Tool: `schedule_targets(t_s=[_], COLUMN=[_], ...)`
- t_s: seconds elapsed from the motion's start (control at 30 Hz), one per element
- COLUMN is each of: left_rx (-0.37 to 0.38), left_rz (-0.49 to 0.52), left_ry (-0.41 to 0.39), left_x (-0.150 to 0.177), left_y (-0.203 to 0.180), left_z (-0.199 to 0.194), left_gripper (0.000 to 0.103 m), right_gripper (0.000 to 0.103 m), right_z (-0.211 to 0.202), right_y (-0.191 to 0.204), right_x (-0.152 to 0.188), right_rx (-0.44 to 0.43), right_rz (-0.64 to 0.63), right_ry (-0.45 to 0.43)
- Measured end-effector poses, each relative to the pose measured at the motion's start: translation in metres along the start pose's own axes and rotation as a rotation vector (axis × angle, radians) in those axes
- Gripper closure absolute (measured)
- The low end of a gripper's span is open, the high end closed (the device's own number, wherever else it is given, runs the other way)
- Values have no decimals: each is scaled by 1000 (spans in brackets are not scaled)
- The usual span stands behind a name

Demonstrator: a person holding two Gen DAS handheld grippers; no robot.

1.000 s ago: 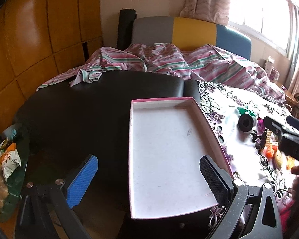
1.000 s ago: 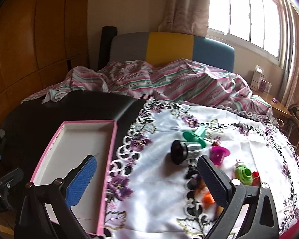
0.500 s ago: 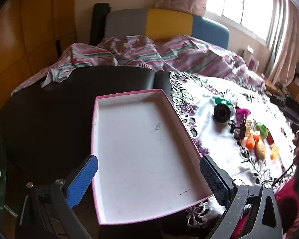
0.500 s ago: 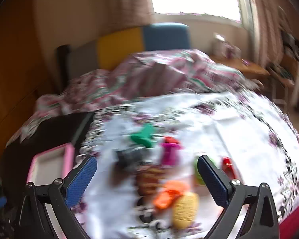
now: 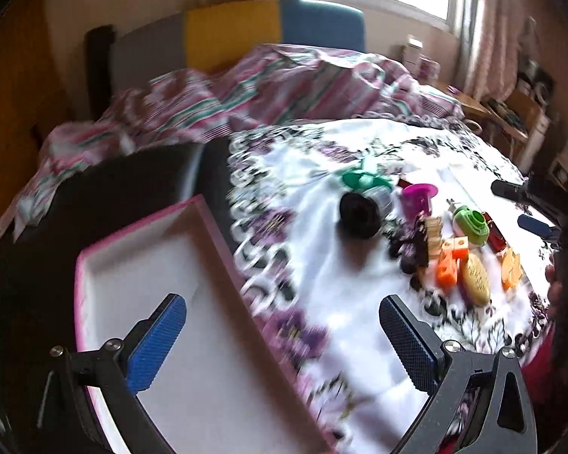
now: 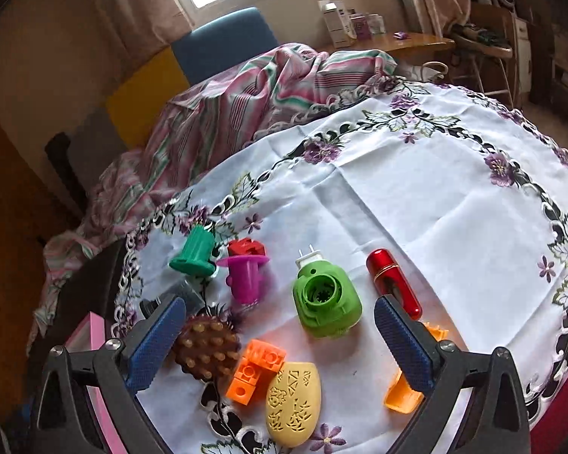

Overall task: Organize rigid objects
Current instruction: 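Move both tools over the tablecloth toward the plastic objects, then grasp the black cylinder with clear cap with the left tool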

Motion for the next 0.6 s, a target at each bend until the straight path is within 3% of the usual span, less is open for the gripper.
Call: schedule_targets(t_s=[0.33,0.6], left_rx=[62,85], left_rz=[227,370], left_ry=[59,144], left_x=[-70,-87], left_y=[-52,-74], left_z=[85,140], left_gripper=[0,10], right_gripper=[1,1], right_z=[-1,2], right_y=[8,8], right_x=[-1,-1], right_rx=[-32,-60], right_rz=[-9,11], right_ry=[-6,10])
Point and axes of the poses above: each gripper's, at about its wrist camera, not at the fingertips, and z roughly the way its jaws point, y to its left, x to its underside, the point moved 10 cm from there along z, roughly the way its jaws point, and after that the axes turned 7 degrees about x, right-handed, at the moved point
